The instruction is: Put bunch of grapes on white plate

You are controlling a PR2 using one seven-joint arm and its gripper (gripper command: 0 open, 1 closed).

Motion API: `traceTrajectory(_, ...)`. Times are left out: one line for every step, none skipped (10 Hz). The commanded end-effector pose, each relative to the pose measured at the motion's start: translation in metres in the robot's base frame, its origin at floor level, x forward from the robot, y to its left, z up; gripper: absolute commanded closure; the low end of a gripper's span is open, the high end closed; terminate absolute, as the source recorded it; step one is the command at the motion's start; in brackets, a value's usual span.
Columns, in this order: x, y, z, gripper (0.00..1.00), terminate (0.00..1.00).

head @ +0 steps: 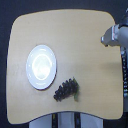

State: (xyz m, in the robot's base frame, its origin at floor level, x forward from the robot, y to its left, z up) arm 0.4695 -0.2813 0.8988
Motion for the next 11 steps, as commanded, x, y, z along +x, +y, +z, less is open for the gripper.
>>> traceTrajectory(0.0,0.003,0.0,0.0,0.0)
traceTrajectory(0.0,0.008,-0.003,0.0,0.0)
traceTrajectory(-0.005,0.004,-0.002,0.0,0.0)
traceTrajectory(-0.008,0.009,-0.005,0.0,0.0)
traceTrajectory(-0.015,0.019,-0.01,0.0,0.0)
traceTrajectory(-0.025,0.035,-0.016,0.0,0.0)
traceTrajectory(-0.037,0.054,-0.025,0.0,0.0)
traceTrajectory(-0.044,0.064,-0.03,0.0,0.0)
traceTrajectory(-0.051,0.084,-0.038,0.0,0.0)
traceTrajectory(-0.056,0.1,-0.045,0.0,0.0)
traceTrajectory(-0.06,0.114,-0.05,0.0,0.0)
